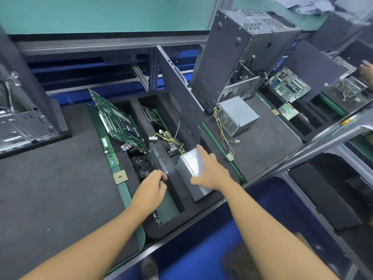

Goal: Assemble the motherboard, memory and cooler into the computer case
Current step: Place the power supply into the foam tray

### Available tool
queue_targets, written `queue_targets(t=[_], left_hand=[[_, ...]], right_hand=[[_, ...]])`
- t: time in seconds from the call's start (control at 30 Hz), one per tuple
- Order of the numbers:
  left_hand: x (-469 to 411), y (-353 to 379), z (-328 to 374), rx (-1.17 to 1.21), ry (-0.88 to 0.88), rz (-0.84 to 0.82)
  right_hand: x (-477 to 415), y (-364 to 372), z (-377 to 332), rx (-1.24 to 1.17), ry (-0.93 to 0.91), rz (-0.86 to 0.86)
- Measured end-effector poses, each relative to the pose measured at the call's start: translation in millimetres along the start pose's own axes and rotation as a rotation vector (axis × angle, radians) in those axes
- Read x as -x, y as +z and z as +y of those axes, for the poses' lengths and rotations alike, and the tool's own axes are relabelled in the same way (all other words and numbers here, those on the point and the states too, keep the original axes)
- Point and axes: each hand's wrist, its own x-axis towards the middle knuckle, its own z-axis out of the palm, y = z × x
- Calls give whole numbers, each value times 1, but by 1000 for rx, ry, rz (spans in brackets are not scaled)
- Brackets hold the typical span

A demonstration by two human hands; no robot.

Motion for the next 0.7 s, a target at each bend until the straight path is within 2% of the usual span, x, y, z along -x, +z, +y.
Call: queue_targets(t=[0.33, 0.47, 0.57, 0.63, 0.7], left_hand=[[1, -28, -25, -44, -51, -12], [-3, -41, -36, 13, -194, 55], [-8, -55, -42, 135, -319, 134], [-12, -68, -45, 312, -421, 194], [-15, -84, -48, 516, -500, 277]], right_hand=[[-22, 42, 18, -7, 78, -56], [-34, 42, 12, 211, 149, -48], [-34, 37, -23, 349, 212, 9], [-34, 31, -65, 388, 93, 125], [-36, 26, -116, 263, -104, 183]])
